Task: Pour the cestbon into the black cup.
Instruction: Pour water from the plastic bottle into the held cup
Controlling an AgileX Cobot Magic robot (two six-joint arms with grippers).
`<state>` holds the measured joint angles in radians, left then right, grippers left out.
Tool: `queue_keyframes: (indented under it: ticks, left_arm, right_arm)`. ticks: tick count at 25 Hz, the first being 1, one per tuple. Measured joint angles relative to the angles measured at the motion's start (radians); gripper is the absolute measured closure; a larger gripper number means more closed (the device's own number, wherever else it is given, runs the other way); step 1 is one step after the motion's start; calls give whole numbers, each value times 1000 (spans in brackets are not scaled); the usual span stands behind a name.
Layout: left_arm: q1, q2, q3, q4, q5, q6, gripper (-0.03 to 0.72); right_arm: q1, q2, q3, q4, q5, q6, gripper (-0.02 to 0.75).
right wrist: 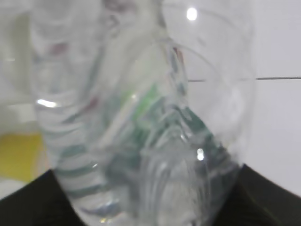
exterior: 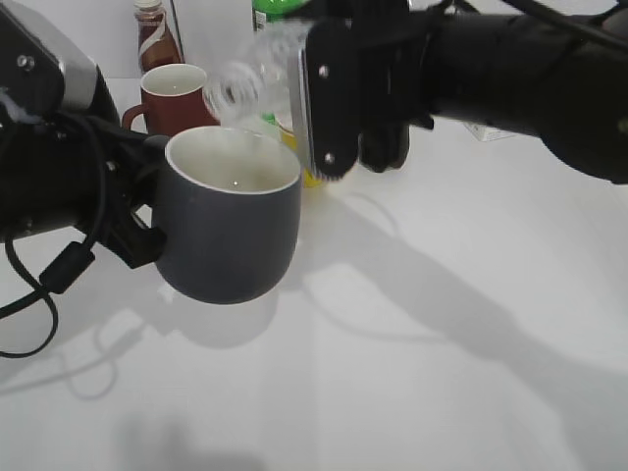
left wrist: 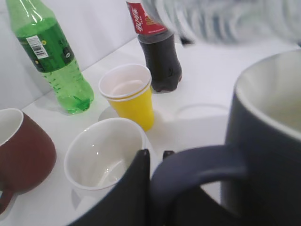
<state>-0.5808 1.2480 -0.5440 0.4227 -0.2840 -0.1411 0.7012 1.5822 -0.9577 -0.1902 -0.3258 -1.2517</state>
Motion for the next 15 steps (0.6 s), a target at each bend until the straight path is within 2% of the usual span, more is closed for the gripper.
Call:
queue_keyframes:
  ticks: [2, 5, 15]
  left_arm:
    - [0, 0, 0, 0, 0, 0, 646]
    - [-1, 0, 0, 0, 0, 0, 646]
    - [-1, -11, 0, 0, 0, 0, 646]
  right_arm:
    - [0, 0, 0, 87, -64, -102, 278]
    - [0, 0, 0, 156, -132, -201, 278]
    - [0, 0, 0, 177, -162, -331, 278]
